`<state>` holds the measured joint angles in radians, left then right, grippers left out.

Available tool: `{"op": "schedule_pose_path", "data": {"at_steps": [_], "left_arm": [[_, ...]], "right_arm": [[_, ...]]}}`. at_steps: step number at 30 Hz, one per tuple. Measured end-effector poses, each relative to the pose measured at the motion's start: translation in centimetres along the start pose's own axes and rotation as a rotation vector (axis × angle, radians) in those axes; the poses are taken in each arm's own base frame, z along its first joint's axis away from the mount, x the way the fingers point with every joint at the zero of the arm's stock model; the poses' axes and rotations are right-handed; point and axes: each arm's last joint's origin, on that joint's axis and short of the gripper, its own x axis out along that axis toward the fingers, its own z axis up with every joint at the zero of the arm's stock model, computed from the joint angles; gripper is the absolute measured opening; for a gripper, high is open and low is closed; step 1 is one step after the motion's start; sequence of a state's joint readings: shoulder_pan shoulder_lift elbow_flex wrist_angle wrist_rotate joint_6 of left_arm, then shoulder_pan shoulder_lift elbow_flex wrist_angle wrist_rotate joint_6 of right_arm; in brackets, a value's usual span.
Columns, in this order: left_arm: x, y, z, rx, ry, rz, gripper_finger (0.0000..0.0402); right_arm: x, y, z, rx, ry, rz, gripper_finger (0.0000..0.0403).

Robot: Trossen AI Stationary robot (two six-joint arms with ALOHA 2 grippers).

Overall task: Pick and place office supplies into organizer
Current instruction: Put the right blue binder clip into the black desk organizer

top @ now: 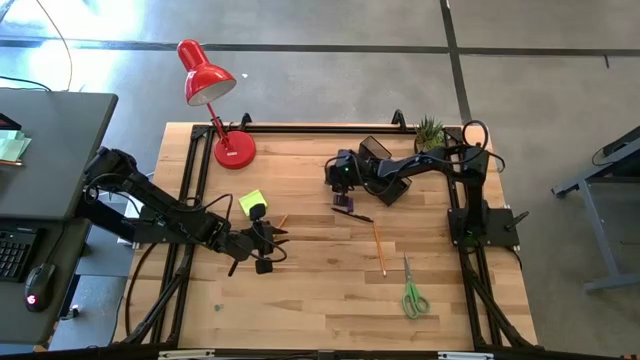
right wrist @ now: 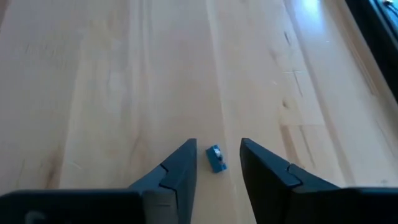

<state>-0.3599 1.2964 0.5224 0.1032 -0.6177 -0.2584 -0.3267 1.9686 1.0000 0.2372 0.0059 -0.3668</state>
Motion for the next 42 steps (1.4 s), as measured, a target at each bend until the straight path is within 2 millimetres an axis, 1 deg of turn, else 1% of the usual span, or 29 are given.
{"op": "schedule_pose_path", "data": {"at_steps": [3, 8, 10, 13, 15, 18, 22, 26, 29, 31, 34, 40, 42], "left_arm": [[0.0, 0.0, 0.0, 0.000, 0.000, 0.000, 0.0085], [0.0, 0.0, 0.0, 0.000, 0.000, 0.000, 0.0085], [0.0, 0.0, 0.0, 0.000, 0.000, 0.000, 0.0085], [0.0, 0.0, 0.0, 0.000, 0.000, 0.000, 0.0085], [0.0, 0.0, 0.0, 0.000, 0.000, 0.000, 0.0085], [0.0, 0.0, 0.0, 0.000, 0.001, 0.000, 0.0085], [0.0, 0.0, 0.0, 0.003, 0.004, 0.001, 0.0085], [0.0, 0.0, -0.1, -0.002, 0.008, -0.001, 0.0085], [0.0, 0.0, -0.1, -0.003, 0.008, -0.003, 0.0085], [0.0, 0.0, 0.0, -0.008, 0.004, -0.007, 0.0085], [0.0, 0.0, 0.0, -0.012, 0.001, -0.008, 0.0085], [0.0, 0.0, 0.0, -0.013, 0.000, -0.008, 0.0085], [0.0, 0.0, 0.0, -0.011, 0.001, -0.008, 0.0085]], "right_arm": [[0.0, 0.0, 0.0, 0.000, 0.002, 0.006, 0.0085], [0.0, 0.0, -0.3, 0.001, 0.025, 0.017, 0.0021], [0.0, 0.0, -0.3, 0.001, 0.026, 0.017, 0.0006], [0.0, 0.0, -0.2, 0.001, 0.018, -0.001, 0.0010], [0.0, 0.1, 0.0, -0.002, 0.011, -0.012, 0.0004], [-0.7, 0.3, 0.7, -0.002, -0.006, -0.018, 0.0004], [-3.1, 0.6, 2.2, 0.003, 0.014, -0.059, 0.0002], [-6.9, 0.3, 3.3, 0.021, 0.086, -0.130, 0.0002], [-9.4, -0.4, 3.2, 0.071, 0.162, -0.184, 0.0002], [-10.4, -1.0, 2.9, 0.133, 0.193, -0.189, 0.0003], [-10.8, -1.2, 2.2, 0.172, 0.251, -0.177, 0.0001], [-9.5, -1.4, 0.9, 0.162, 0.358, -0.229, 0.0008], [-9.4, -1.5, 0.7, 0.162, 0.371, -0.247, 0.0011]]}}
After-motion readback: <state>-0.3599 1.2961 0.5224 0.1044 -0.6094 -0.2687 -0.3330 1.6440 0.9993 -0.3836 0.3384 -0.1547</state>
